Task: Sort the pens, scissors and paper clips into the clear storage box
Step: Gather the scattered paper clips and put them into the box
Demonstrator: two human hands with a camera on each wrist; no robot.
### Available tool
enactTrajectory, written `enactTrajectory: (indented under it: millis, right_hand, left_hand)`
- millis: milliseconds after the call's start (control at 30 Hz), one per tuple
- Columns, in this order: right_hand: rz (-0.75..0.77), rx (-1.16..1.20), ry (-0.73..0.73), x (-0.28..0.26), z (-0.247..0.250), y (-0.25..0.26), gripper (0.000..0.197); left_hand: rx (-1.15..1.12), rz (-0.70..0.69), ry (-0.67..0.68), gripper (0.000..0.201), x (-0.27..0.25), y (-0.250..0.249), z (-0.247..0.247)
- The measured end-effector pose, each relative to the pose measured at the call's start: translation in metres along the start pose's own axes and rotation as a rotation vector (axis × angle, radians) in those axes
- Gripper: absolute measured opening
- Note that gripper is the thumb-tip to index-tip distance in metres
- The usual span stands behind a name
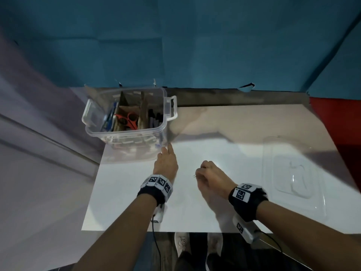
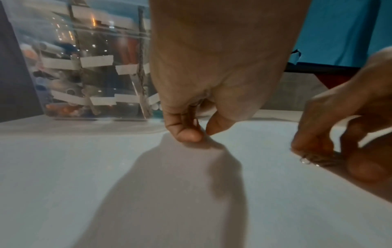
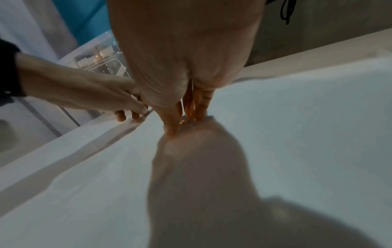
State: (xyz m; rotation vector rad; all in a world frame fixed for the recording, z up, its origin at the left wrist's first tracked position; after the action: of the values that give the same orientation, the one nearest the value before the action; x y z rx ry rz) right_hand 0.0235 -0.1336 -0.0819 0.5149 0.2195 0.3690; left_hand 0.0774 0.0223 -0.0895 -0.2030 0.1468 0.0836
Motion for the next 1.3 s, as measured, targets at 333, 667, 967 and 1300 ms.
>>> enactTrajectory:
  millis: [333, 667, 967, 1300]
  right_hand:
    - [-0.040, 0.099, -0.065, -0.017, 0.008, -0.015, 0.013]
    - [-0.084, 0.107, -0.200, -0.017, -0.003, -0.012, 0.014]
    - [-0.140, 0.117, -0.216, -0.014, -0.001, -0.025, 0.019]
    - [-0.102, 0.078, -0.247, -0.008, -0.018, -0.017, 0.018]
  left_hand:
    - [0.039, -0.150, 0.027, 0.061, -0.039, -0.019, -0.016]
    - [-0.083, -0.417, 0.050, 0.046, -0.068, -0.050, -0.020]
    - [-0.263, -0.359, 0.079, 0.041, -0.061, -0.041, -0.019]
    - [-0.281, -0.366, -0.008, 0.026, -0.064, -0.053, -0.030]
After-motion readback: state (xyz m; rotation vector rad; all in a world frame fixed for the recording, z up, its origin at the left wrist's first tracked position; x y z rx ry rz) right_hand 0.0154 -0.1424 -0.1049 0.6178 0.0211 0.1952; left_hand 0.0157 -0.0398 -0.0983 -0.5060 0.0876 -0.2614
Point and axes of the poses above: each hand's wrist, its own x-axis towards the middle knuckle, its own z-axis out of the back of the hand, y = z × x, the point moved 9 cm from there along x, towards the middle knuckle, and after that the axes turned 8 degrees about -y, right-handed, at the moved point
